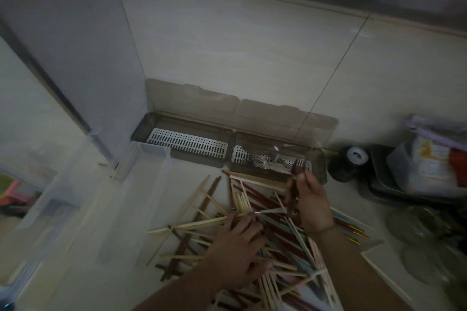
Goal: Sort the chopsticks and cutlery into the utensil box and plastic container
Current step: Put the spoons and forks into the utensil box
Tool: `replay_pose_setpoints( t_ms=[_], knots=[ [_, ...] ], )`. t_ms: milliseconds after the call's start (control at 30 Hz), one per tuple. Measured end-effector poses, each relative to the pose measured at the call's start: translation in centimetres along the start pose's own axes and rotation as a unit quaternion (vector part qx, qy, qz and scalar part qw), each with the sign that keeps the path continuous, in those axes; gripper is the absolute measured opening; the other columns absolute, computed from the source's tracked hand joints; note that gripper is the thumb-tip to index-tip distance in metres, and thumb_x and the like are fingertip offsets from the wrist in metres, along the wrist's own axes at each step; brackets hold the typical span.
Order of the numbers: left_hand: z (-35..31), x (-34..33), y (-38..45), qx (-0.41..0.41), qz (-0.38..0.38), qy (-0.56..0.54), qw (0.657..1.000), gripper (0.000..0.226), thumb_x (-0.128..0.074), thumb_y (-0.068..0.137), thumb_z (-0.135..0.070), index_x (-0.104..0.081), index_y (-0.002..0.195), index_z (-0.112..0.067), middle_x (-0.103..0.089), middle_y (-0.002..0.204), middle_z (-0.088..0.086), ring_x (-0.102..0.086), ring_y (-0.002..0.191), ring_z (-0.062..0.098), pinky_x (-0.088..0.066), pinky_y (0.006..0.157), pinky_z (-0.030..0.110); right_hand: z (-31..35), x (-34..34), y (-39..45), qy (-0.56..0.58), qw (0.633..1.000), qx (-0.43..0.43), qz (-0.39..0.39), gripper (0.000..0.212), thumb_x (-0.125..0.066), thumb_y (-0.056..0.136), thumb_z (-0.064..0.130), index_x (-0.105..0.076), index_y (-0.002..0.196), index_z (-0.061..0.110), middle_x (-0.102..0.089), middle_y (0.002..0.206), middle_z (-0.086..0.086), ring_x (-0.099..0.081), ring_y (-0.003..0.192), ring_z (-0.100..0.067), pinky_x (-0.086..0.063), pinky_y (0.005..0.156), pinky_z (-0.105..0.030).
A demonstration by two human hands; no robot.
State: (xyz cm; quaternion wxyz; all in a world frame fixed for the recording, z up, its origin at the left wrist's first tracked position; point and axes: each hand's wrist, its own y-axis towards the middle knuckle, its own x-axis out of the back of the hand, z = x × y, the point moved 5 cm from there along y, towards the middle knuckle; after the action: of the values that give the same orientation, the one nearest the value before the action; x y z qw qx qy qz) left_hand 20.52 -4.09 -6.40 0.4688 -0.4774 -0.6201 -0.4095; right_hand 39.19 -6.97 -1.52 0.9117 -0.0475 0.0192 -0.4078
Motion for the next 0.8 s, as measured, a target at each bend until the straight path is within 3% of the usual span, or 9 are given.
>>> replay_pose_setpoints(
  t_ms=[133, 233, 333, 433, 533, 600, 800],
  knots=[
    [0.1, -0.1, 0.0, 0.005, 0.011, -0.009, 1.000, 0.053, -0.029, 0.097, -0.065, -0.056, 0.122, -0.029, -0.054, 0.128, -0.004, -0.037, 0.133, 0.024, -0.024, 0.111, 0.056, 4.3, -0.3, 3.0, -0.100, 0.988, 0.112, 0.043, 0.027, -0.042, 0.100, 0.024, -0.064, 0.087, 0.029, -0.048, 0.069, -0.007, -0.048, 0.065, -0.015, -0.043, 0.058, -0.027],
    [0.2, -0.3, 0.1, 0.008, 0.035, -0.007, 0.999, 0.057, -0.025, 0.097, -0.067, -0.055, 0.125, -0.028, -0.053, 0.132, -0.002, -0.035, 0.136, 0.026, -0.027, 0.110, 0.060, 6.5, -0.3, 5.8, -0.229, 0.958, 0.170, 0.017, 0.016, -0.048, 0.099, 0.022, -0.064, 0.098, 0.026, -0.058, 0.076, -0.002, -0.056, 0.073, -0.016, -0.044, 0.063, -0.014],
    [0.3, -0.3, 0.2, 0.006, 0.034, -0.007, 0.999, 0.057, -0.024, 0.097, -0.067, -0.053, 0.126, -0.027, -0.051, 0.133, -0.001, -0.033, 0.136, 0.026, -0.029, 0.108, 0.061, 6.0, -0.6, 8.4, -0.263, 0.959, 0.109, 0.011, 0.020, -0.060, 0.092, 0.013, -0.065, 0.110, 0.018, -0.063, 0.097, 0.006, -0.059, 0.096, -0.013, -0.046, 0.083, -0.016],
    [0.3, -0.2, 0.1, 0.003, 0.019, -0.015, 1.000, 0.054, -0.026, 0.097, -0.065, -0.053, 0.125, -0.028, -0.050, 0.132, -0.002, -0.033, 0.135, 0.026, -0.028, 0.109, 0.059, 3.4, -1.6, 10.3, -0.320, 0.945, 0.026, 0.064, 0.020, -0.066, 0.086, 0.008, -0.067, 0.105, 0.016, -0.066, 0.098, 0.001, -0.061, 0.096, -0.016, -0.049, 0.091, -0.030],
    [0.3, -0.3, 0.1, 0.002, 0.014, -0.016, 1.000, 0.054, -0.027, 0.097, -0.065, -0.053, 0.125, -0.027, -0.050, 0.132, -0.002, -0.035, 0.135, 0.026, -0.029, 0.109, 0.057, 1.2, -3.0, 11.1, -0.402, 0.906, 0.000, 0.134, 0.015, -0.065, 0.086, 0.002, -0.069, 0.100, 0.007, -0.068, 0.094, -0.011, -0.060, 0.089, -0.019, -0.047, 0.086, -0.028],
    [0.3, -0.3, 0.1, 0.000, 0.010, -0.017, 1.000, 0.054, -0.027, 0.096, -0.065, -0.052, 0.126, -0.027, -0.050, 0.134, -0.002, -0.035, 0.136, 0.027, -0.026, 0.110, 0.056, 0.0, -3.5, 11.2, -0.437, 0.886, -0.005, 0.155, 0.018, -0.064, 0.085, -0.001, -0.069, 0.101, 0.006, -0.067, 0.091, -0.009, -0.059, 0.089, -0.020, -0.043, 0.082, -0.022],
    [0.3, -0.5, 0.0, -0.009, 0.013, 0.000, 1.000, 0.052, -0.031, 0.096, -0.064, -0.053, 0.124, -0.027, -0.051, 0.134, -0.001, -0.035, 0.136, 0.028, -0.015, 0.109, 0.054, -1.3, -3.0, 11.2, -0.508, 0.850, -0.019, 0.138, 0.022, -0.067, 0.083, 0.002, -0.070, 0.102, 0.014, -0.066, 0.090, -0.005, -0.060, 0.092, -0.018, -0.038, 0.078, -0.016]
  ],
)
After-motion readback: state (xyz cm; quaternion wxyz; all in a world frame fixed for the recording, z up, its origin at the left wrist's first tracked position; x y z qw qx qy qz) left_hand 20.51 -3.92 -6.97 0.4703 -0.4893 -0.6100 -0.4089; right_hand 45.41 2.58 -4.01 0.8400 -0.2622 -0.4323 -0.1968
